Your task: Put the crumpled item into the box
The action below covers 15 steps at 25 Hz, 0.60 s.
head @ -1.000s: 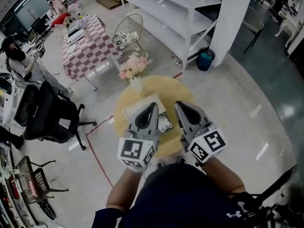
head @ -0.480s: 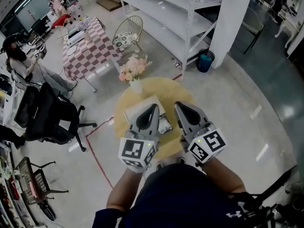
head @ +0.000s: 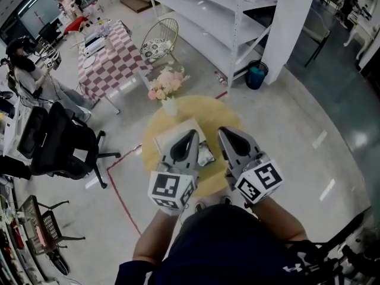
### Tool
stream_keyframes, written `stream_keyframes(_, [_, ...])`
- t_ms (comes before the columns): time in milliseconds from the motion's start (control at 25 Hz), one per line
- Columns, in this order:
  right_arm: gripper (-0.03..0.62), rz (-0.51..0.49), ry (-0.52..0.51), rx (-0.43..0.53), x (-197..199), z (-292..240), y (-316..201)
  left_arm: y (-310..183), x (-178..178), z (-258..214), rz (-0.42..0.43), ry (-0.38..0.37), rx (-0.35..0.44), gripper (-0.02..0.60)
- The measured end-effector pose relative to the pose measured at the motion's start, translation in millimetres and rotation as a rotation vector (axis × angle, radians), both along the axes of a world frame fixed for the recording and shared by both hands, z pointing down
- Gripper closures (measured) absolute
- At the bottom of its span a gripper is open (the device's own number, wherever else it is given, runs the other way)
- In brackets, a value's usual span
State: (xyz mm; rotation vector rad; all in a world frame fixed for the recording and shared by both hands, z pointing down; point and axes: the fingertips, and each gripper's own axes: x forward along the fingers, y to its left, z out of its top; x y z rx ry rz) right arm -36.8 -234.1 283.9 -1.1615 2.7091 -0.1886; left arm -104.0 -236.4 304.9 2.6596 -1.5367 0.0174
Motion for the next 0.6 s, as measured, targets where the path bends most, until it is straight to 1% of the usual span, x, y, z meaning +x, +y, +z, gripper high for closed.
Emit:
stream_keyframes(280, [0.589, -0.001, -0.004, -0.007, -0.4, -1.5, 2.0, 0.7, 1.1, 1.5, 0.008, -0.008, -0.015, 0.565])
stream_keyframes(600, [0.589, -0.005, -0.006, -0.009, -0.3, -0.1, 2.0, 1.0, 2.8, 2.7, 0.013, -0.014, -0.014, 0.565])
